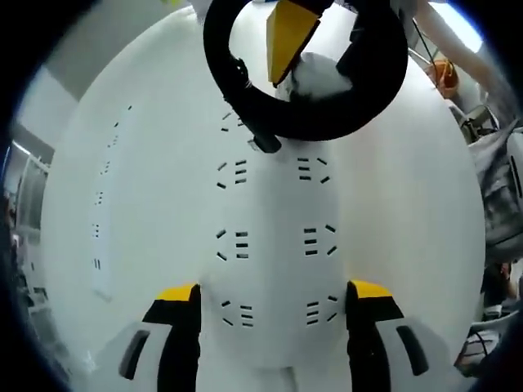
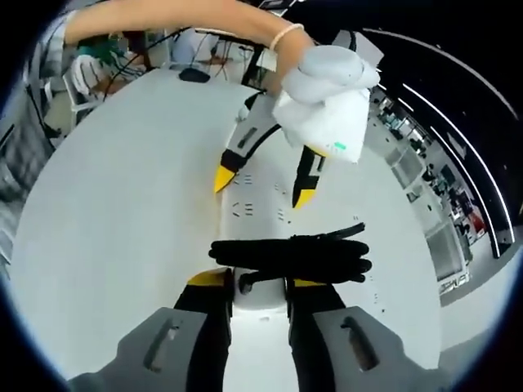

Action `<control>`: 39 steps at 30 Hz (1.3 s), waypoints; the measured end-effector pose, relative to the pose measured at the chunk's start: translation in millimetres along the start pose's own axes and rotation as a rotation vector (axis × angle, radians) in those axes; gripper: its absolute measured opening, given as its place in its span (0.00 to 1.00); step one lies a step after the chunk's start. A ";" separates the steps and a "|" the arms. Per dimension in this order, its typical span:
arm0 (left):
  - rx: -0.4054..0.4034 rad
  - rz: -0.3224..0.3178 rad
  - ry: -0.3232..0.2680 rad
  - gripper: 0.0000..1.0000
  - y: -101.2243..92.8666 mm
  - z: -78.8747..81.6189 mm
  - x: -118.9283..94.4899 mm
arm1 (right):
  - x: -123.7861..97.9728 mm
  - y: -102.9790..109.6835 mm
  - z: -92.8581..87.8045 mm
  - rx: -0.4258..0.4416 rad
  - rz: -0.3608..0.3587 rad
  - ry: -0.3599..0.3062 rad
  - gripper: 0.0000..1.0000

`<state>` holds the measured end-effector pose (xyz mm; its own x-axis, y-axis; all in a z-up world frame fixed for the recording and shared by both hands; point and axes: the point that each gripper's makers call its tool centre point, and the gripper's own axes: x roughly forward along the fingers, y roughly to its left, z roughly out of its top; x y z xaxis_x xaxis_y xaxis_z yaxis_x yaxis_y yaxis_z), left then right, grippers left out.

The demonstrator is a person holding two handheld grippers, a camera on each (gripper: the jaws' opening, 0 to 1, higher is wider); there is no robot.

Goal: Straighten the power strip on the desk, plug the charger into it

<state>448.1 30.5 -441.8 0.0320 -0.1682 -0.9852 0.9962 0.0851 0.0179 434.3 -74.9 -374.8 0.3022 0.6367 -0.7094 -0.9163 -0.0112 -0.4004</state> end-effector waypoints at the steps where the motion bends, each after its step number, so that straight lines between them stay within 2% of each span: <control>1: 0.005 0.005 0.000 0.73 0.3 0.1 -0.5 | 0.4 -0.1 0.4 -0.002 0.000 0.000 0.24; 5: 0.002 0.013 -0.013 0.74 2.8 0.3 -7.3 | 0.1 -2.7 1.7 0.007 -0.011 -0.010 0.27; 8: -0.026 0.000 -0.065 0.80 1.0 5.2 -17.2 | -2.1 -4.2 5.5 0.048 -0.011 -0.044 0.37; 10: -0.034 0.000 -0.096 0.85 0.5 8.8 -22.5 | -4.3 -5.1 6.2 0.059 -0.011 -0.051 0.39; 14: -0.036 0.008 -0.115 0.88 -2.2 9.2 -27.2 | -7.1 -6.4 6.3 0.080 -0.028 -0.060 0.42; 17: -0.044 0.017 -0.130 0.92 -6.4 8.2 -28.4 | -10.9 -6.5 6.8 0.093 -0.043 -0.071 0.50; 19: -0.039 0.029 -0.151 0.99 -10.1 9.6 -27.2 | -12.6 -6.6 6.0 0.103 -0.051 -0.072 0.53; 22: -0.057 0.050 -0.158 0.99 -12.6 8.2 -26.4 | -16.3 -7.5 6.3 0.119 -0.073 -0.087 0.61; 24: -0.063 0.103 -0.177 0.97 -8.7 8.4 -26.7 | -18.0 -7.6 6.3 0.133 -0.085 -0.096 0.67; 29: -0.046 0.115 -0.172 0.93 -16.3 0.2 -28.6 | -21.8 -6.5 8.7 0.158 -0.111 -0.116 0.78; 31: -0.054 0.121 -0.204 0.92 -23.3 4.0 -31.5 | -24.1 -6.9 14.0 0.173 -0.123 -0.147 0.80; 34: -0.057 0.136 -0.268 0.92 -17.1 5.3 -41.6 | -28.0 -6.0 22.8 0.204 -0.134 -0.198 0.83; 39: -0.063 0.181 -0.427 0.90 -25.9 21.9 -56.6 | -32.6 -1.6 31.7 0.236 -0.164 -0.257 0.91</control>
<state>422.3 16.4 -382.7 0.2486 -0.5329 -0.8088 0.9650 0.2080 0.1596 417.6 -71.2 -332.6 0.4011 0.7885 -0.4663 -0.9058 0.2654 -0.3303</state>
